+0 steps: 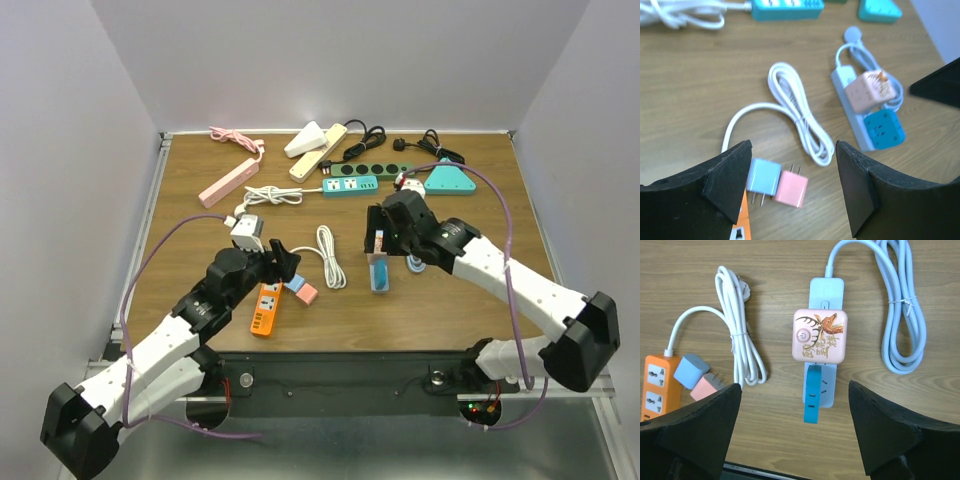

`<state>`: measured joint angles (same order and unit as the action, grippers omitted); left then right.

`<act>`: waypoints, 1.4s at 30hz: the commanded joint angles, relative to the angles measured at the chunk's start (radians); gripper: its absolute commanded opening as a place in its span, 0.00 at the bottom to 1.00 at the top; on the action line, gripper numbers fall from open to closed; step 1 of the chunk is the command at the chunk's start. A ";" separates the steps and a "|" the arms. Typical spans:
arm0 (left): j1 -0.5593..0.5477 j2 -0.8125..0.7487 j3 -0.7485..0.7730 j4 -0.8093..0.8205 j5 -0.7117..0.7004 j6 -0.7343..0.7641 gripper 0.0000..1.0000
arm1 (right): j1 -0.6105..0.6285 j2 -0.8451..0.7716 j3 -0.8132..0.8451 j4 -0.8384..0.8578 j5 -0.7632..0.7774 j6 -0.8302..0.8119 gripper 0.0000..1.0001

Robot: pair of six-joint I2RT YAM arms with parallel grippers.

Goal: Insert the plug

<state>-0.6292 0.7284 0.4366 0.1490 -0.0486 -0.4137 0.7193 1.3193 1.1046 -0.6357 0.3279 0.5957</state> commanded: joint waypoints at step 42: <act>-0.198 0.546 0.111 -0.084 -0.309 -0.098 0.69 | -0.014 -0.175 -0.028 0.087 -0.049 -0.131 1.00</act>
<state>-0.8230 1.2644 0.5148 0.1139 -0.2996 -0.4599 0.7124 1.1786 1.0946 -0.6106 0.2844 0.4820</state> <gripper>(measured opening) 0.698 0.995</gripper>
